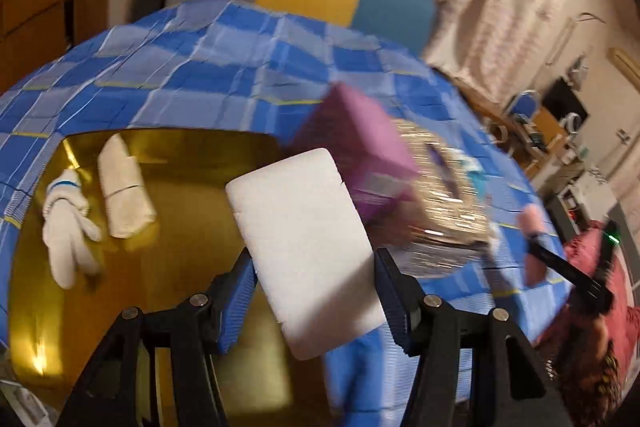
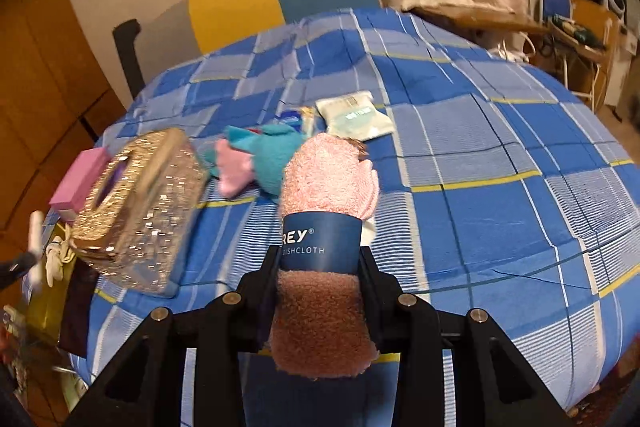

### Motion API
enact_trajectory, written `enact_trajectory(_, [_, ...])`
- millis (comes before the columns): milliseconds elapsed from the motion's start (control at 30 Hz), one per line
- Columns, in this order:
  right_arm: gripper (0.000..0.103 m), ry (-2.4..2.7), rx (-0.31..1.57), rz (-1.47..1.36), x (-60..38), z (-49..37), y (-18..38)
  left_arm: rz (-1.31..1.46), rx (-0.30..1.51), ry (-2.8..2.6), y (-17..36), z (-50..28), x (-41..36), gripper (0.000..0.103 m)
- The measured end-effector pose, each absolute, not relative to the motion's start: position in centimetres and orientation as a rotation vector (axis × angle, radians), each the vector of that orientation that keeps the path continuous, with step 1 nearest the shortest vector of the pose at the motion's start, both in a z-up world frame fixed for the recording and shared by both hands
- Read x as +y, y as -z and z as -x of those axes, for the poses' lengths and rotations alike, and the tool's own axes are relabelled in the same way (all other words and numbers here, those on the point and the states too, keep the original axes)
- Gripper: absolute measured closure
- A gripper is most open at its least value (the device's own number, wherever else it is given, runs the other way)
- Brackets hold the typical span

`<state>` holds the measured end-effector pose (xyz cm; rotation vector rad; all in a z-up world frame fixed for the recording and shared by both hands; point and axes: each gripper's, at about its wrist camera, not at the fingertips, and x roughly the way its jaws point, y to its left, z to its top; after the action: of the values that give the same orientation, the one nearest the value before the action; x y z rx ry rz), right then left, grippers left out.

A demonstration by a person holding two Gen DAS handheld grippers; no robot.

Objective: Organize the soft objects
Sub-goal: 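Carry the white sponge into the gold tray and open the left gripper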

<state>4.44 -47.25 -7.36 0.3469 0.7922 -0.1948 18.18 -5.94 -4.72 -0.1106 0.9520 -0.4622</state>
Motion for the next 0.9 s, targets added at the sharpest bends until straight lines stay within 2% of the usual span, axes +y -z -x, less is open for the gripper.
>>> enact_trajectory(400, [0.065,0.090,0.721,-0.361,-40.1,-1.5,3.6,0.155,1.112,0.338,10.4,-27.8,-2.8,0.042])
enact_trajectory(733, [0.065,-0.072,0.675,-0.326,-32.7,-0.9,0.6,0.184,1.109,0.242,11.3,-30.2,-0.6,0.032])
enact_trajectory(867, [0.065,-0.131,0.689,-0.295,-29.8,-1.8,0.7,0.216,1.089,0.282,11.1,-30.2,0.0,0.020])
enact_trajectory(900, [0.065,-0.141,0.694,-0.284,-29.1,-2.1,0.7,0.218,1.085,0.280,11.0,-30.1,0.2,0.020])
